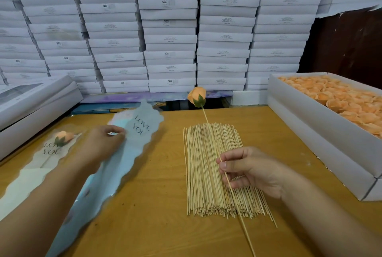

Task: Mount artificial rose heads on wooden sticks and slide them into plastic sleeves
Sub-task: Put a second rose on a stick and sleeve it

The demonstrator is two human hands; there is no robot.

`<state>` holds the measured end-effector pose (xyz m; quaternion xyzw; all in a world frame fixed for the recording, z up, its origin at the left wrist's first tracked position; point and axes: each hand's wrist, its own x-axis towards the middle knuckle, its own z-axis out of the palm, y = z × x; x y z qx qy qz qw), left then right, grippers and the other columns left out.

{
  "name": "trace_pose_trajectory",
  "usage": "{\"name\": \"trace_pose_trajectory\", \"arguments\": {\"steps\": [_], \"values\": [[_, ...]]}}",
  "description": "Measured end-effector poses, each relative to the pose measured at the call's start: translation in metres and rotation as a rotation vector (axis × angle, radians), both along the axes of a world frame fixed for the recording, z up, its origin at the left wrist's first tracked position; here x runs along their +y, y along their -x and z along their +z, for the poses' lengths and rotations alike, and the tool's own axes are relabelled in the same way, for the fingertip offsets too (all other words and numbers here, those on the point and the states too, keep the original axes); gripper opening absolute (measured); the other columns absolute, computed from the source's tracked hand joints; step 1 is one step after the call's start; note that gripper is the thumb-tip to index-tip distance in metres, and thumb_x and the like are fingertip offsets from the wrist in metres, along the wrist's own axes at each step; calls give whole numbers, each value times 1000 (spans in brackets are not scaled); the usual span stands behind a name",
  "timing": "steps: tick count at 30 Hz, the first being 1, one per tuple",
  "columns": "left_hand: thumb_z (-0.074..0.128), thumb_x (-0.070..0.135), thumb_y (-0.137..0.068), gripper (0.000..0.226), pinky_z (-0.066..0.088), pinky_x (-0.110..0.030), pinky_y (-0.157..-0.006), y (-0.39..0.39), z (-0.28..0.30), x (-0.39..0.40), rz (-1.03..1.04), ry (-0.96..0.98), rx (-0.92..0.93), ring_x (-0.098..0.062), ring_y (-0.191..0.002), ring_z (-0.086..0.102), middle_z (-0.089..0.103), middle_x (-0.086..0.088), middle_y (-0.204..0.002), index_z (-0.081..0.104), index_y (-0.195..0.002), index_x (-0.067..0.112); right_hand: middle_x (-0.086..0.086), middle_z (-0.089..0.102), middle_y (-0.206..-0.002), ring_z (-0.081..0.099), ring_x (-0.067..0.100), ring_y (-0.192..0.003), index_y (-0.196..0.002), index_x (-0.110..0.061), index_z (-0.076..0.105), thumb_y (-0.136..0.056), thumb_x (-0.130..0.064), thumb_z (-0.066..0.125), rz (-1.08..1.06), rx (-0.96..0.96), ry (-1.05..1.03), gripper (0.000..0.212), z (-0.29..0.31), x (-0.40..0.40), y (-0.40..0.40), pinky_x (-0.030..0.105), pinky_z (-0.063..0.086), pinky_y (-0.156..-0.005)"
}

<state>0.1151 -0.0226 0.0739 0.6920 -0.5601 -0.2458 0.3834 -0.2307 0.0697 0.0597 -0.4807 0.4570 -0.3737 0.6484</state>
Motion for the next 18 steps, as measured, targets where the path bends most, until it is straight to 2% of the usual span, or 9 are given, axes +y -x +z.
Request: {"name": "trace_pose_trajectory", "arguments": {"steps": [3,6,8,11,14,18], "values": [[66,19,-96,6,49,-23,-40,31,5,26,-48,-35,366,-21,-56,71,75,-10,-79,69,-91,18,16,75,-92,70,20,-67,-87,-6,77,-64,-8,81,-19,-6,-3,23,0,0,0,26,58,-53],[64,16,-97,8,55,-25,-45,57,-1,48,-126,-70,576,-18,-57,72,77,-13,-84,71,-97,12,17,75,-107,71,19,-69,-94,-4,77,-67,-8,81,-27,-13,6,27,0,-1,1,26,59,-55],[62,17,-98,12,58,-32,-52,71,-9,60,-182,-106,653,-25,-64,74,78,-15,-88,71,-103,11,15,75,-109,71,19,-70,-100,-2,77,-69,-8,80,-40,-26,7,31,0,-1,0,26,59,-56],[59,19,-100,16,60,-40,-63,94,-23,76,-221,-177,728,-33,-72,74,77,-18,-94,70,-109,12,14,74,-91,71,19,-69,-107,0,74,-70,-7,80,-97,-63,27,38,-3,-2,-2,26,59,-57],[60,18,-100,17,59,-34,-57,113,-34,89,-245,-204,791,-29,-70,74,77,-18,-94,70,-110,10,12,73,-82,71,19,-67,-107,0,74,-69,-7,79,-178,-134,51,39,-6,-4,-4,26,59,-57],[62,19,-99,19,61,-34,-63,127,-40,101,-281,-209,780,-29,-76,75,78,-16,-95,69,-113,9,13,72,-76,70,19,-64,-97,-3,76,-69,-8,78,-253,-182,67,29,-7,-5,-3,26,59,-56]]}}
